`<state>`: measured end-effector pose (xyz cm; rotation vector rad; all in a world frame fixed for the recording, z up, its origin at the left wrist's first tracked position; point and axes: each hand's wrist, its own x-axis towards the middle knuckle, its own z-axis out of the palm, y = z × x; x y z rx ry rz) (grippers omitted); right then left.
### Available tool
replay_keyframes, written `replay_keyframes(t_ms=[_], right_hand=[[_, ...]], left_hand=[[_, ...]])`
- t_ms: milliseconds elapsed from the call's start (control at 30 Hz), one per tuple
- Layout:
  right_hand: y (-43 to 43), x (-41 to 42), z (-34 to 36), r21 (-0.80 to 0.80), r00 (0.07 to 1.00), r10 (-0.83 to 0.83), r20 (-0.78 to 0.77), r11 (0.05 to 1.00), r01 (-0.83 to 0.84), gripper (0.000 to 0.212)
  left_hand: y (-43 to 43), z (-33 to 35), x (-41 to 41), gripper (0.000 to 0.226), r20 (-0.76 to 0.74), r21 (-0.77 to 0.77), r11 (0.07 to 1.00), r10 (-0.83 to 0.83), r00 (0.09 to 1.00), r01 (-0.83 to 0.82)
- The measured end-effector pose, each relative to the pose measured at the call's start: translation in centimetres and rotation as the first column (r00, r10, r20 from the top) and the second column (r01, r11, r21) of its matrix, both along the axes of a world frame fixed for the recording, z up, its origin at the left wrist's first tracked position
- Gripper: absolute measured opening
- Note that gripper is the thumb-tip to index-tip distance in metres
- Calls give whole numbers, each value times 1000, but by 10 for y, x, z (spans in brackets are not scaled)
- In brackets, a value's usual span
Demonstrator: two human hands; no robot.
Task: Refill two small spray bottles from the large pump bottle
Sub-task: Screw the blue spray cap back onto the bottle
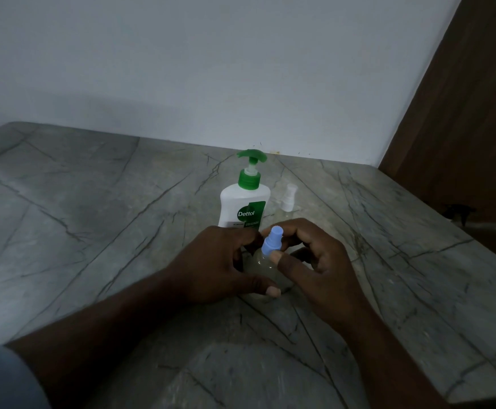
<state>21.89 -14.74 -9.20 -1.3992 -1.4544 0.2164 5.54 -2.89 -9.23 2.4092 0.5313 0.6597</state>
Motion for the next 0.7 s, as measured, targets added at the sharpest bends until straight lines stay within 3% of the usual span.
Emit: replay_keyframes(t_ms=[133,300,500,700], right_hand=[[3,-2,-2,-30,997,-75,-13,997,74,35],[0,0,0,-6,999,5,-32,1000,-6,36],[3,-1,-2,-19,998,-63,-8,998,63,32],[1,1,-1,-8,1000,-12,-6,1000,12,28]], left_hand=[[2,-1,0,56,-9,10,1000,-4,1000,4],[1,-1,0,60,-15,23,1000,-4,1000,4],[1,-1,1,58,-23,-4,1000,7,1000,-7],[-1,0,1,57,9,-11,1000,2,1000,-2]])
